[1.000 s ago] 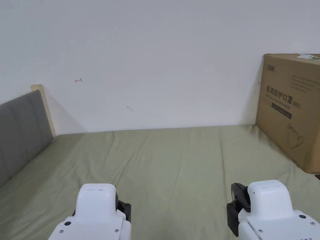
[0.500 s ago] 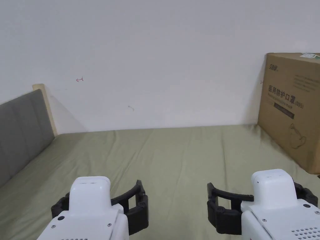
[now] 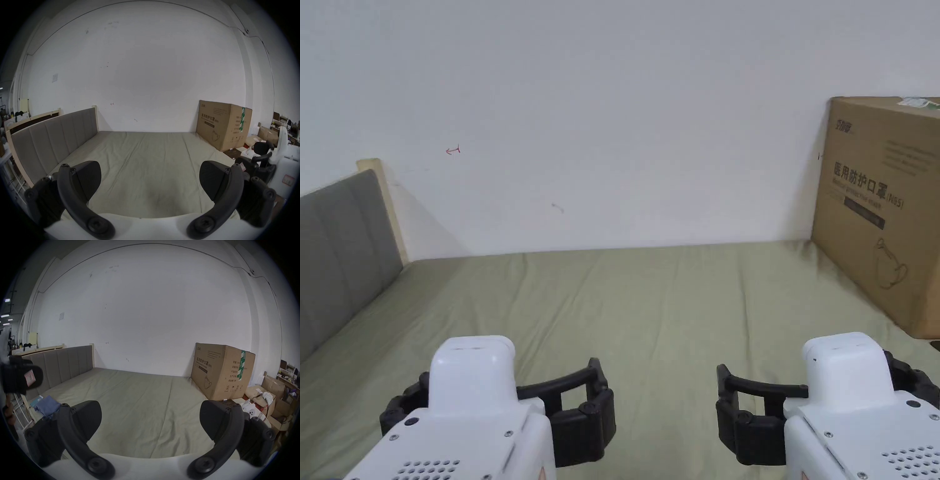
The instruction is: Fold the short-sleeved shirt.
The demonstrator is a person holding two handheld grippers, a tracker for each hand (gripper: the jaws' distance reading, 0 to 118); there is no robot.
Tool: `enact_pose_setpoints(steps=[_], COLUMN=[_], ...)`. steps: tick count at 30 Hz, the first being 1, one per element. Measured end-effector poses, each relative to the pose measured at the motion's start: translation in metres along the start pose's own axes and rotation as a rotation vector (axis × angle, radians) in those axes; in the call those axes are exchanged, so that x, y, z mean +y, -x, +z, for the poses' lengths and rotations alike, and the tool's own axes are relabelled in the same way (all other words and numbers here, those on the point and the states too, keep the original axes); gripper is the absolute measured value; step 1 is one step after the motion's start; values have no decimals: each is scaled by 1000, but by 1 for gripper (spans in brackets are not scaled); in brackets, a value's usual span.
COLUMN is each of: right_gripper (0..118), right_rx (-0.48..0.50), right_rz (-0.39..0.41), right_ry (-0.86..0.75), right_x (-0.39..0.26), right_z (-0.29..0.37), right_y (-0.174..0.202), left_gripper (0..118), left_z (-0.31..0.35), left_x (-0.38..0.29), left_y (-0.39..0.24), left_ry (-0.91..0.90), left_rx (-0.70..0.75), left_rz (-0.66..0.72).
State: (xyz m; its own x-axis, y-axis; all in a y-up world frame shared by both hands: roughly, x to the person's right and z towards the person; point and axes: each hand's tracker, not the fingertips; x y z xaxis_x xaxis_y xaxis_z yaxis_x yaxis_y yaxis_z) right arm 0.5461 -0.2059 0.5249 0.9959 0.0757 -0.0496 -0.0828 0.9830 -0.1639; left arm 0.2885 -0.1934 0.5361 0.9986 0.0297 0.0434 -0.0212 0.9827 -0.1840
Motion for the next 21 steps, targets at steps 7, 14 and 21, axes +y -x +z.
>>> enact_pose_setpoints(steps=[7,14,21], right_gripper=[118,118,118], right_rx=[0,0,-3], right_rz=[-16,-21,-4], right_ry=[5,11,14], right_x=[-4,-8,-11], right_z=[-4,-6,-5], right_y=[-5,-7,-4], left_gripper=[118,118,118], left_z=[2,9,8], left_x=[5,-4,-10], left_y=[-9,-14,-19], left_ry=[-27,-117,-104], left_rx=[98,126,70], left_rz=[-87,-106,-157])
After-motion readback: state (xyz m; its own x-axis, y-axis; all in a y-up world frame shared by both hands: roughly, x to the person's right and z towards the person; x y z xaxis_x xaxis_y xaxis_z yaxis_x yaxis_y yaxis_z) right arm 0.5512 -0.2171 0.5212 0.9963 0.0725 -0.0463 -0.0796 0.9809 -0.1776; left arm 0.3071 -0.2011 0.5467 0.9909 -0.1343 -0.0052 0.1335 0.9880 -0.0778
